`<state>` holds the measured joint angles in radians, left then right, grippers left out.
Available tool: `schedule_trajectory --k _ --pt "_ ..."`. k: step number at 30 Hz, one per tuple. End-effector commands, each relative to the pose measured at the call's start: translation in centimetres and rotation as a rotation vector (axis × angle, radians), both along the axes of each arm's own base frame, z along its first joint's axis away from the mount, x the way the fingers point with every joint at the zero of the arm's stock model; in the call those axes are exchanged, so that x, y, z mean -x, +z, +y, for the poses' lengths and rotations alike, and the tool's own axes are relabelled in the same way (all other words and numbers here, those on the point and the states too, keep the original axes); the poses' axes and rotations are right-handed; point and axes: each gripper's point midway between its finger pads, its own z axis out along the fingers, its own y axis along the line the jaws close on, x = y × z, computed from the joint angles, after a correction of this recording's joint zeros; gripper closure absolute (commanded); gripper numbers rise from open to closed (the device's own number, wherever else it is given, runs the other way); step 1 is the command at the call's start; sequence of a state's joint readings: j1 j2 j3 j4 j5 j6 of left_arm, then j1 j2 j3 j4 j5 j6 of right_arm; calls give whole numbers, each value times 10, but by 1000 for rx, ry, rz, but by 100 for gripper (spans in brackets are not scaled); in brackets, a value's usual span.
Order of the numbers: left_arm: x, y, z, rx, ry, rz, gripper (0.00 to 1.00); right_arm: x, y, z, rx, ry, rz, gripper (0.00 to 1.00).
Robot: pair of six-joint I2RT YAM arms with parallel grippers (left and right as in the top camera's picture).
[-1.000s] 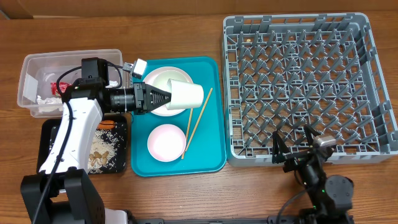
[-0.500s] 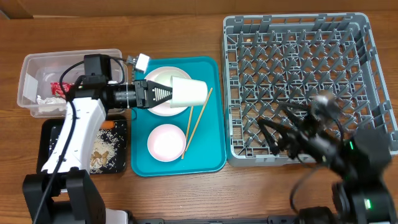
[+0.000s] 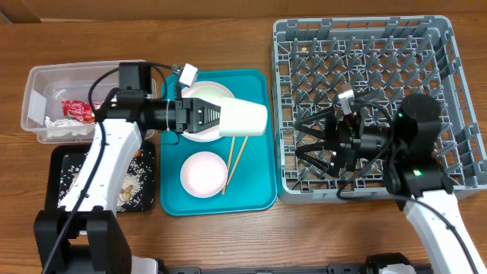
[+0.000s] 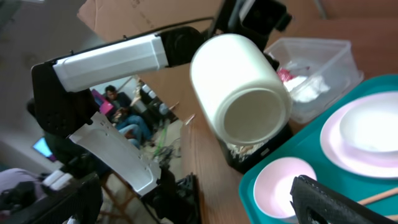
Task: Sort waste into correct bins and load items into the dishwasher
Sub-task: 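Raise the right gripper toward the cup held by the left gripper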
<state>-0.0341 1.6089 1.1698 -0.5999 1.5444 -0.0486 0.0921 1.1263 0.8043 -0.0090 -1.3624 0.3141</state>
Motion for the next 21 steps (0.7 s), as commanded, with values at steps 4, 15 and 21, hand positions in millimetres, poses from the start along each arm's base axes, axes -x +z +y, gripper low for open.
schedule_trajectory --k 4,15,21 --pt "3 18 -16 33 -70 -67 96 -11 -13 2 -17 67 53 0" --pt "1 11 -28 -15 -67 -77 96 -15 -17 27 18 40 9 0" --pt "5 13 -34 -7 -88 -94 96 -13 -9 45 14 46 -87 0"
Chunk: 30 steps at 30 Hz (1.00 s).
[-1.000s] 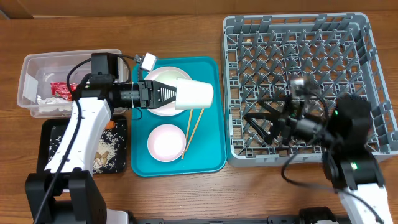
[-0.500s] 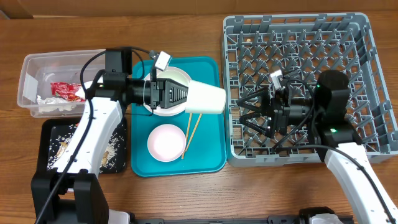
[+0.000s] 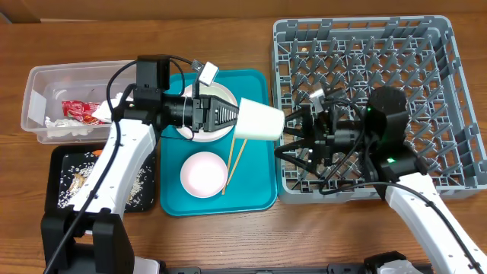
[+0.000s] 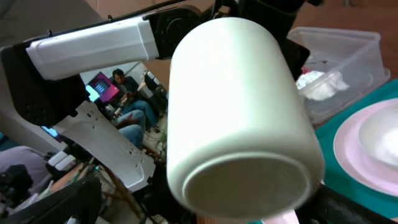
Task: Sort waste into correct bins and load items into the dishwasher
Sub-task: 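Raise the right gripper toward the cup held by the left gripper, then grasp the cup with the right gripper and open the left gripper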
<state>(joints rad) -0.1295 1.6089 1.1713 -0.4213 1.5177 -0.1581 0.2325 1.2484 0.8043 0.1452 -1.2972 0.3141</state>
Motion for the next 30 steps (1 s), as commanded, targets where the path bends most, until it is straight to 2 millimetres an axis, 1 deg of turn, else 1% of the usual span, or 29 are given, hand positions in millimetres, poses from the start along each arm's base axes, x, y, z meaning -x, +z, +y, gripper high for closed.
schedule_trajectory --k 1,8,12,14,17,29,30 --pt "1 9 -3 12 -17 -22 96 -7 10 9 0 -38 -64 0" --pt "5 13 -3 38 -40 -17 96 -13 13 12 -9 -56 -110 0" --pt "5 13 -3 37 -41 -18 96 -13 15 12 -12 -61 -121 4" --pt "6 13 -3 37 -42 -17 96 -16 14 11 -9 -74 -120 8" --pt "7 13 -5 37 -47 -18 96 -19 14 11 -6 -94 -122 10" --pt "8 13 -7 35 -52 -18 96 -22 10 12 -1 -100 -113 10" --pt "8 13 -7 35 -52 -19 96 -22 10 12 -1 -100 -113 12"
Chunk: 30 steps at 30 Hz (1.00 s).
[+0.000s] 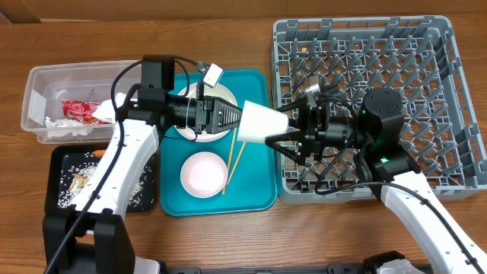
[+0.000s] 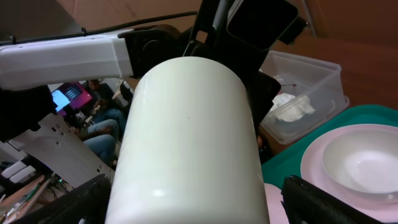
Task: Sort waste into correct bins and load items into the dishwasher
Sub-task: 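Grasp the cup with the right gripper and open the left gripper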
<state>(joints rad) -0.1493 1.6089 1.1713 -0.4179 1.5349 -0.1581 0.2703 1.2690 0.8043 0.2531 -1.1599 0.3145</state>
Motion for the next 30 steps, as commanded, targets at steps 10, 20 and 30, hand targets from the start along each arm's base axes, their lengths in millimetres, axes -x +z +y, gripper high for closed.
schedule_trajectory --k 10,20,30 --pt "2 10 -1 21 -20 -17 96 -2 8 2 -6 -2 -26 25" --pt "-1 7 -1 3 -3 -19 78 -2 8 2 -7 -3 -30 47" --pt "-4 7 2 3 8 -20 62 -12 7 -1 0 -57 -32 50"
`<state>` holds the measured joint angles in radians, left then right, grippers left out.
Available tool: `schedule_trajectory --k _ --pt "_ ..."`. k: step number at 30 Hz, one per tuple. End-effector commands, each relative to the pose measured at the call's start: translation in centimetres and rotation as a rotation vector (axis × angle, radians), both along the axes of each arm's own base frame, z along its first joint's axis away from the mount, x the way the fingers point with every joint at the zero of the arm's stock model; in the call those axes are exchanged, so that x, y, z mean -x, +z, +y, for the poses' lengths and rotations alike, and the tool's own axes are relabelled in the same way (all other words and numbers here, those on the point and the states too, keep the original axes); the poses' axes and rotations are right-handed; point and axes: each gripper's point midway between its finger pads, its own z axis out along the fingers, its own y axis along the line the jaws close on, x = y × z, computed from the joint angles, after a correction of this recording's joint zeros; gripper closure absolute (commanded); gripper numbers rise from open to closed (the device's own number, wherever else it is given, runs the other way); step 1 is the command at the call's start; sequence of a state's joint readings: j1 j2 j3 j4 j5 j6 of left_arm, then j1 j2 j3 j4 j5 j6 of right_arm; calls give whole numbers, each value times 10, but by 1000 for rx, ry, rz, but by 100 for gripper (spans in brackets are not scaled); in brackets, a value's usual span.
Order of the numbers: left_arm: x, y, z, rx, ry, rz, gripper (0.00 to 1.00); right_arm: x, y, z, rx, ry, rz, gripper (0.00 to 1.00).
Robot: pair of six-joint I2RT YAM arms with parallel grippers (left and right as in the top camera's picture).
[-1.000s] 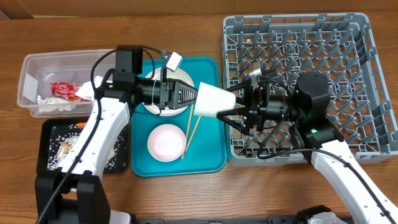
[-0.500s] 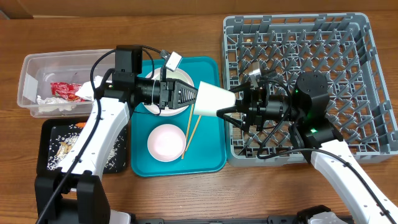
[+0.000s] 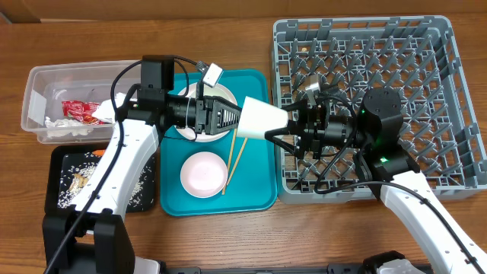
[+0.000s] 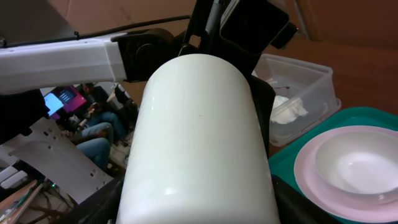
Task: Sort waste into correct bins and load items into the dishwasher
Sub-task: 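Grasp the cup with the right gripper and open the left gripper, then carry the cup right over the dish rack with the right gripper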
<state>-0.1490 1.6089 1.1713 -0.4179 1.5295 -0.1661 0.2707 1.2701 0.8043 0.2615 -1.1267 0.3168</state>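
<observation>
A white cup (image 3: 262,119) lies sideways in the air over the right edge of the teal tray (image 3: 259,196). My left gripper (image 3: 232,120) is shut on its left end. My right gripper (image 3: 291,125) reaches from the grey dish rack (image 3: 456,91) and is closed on its right end. In the right wrist view the white cup (image 4: 199,143) fills the middle, with a dark finger (image 4: 297,205) pressed against its side and the other finger against the opposite side. The left arm shows behind the cup.
On the tray sit a pink plate with a white bowl (image 3: 221,93), a small pink bowl (image 3: 203,173) and chopsticks (image 3: 234,161). A clear bin of wrappers (image 3: 46,84) and a black tray of food scraps (image 3: 76,183) stand at the left.
My right gripper's fingers, which stood wide on either side of the cup, now press against its sides. The cup and the left gripper have hardly moved.
My left gripper held the cup sideways over the plate while the right gripper stood open over the rack. The cup then hung at the tray's right edge with the right gripper nearer. The right fingers then straddled the cup, and now both grippers grip it.
</observation>
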Motion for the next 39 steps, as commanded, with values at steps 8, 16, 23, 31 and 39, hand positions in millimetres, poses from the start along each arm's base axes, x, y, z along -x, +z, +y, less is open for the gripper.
schedule_trajectory --k 8,16,23,31,39 --pt "-18 3 18 -21 81 -31 61 -21 7 -19 -1 -92 -29 54" --pt "-26 -6 19 -71 126 -35 61 -59 -7 -65 33 -310 45 59" --pt "-27 -7 19 -77 130 -33 61 -91 -22 -129 60 -553 122 58" --pt "-29 -10 19 -94 144 -31 61 -112 -49 -206 145 -858 234 58" --pt "-37 -25 21 -175 206 -9 59 -117 -17 -252 323 -1095 311 59"
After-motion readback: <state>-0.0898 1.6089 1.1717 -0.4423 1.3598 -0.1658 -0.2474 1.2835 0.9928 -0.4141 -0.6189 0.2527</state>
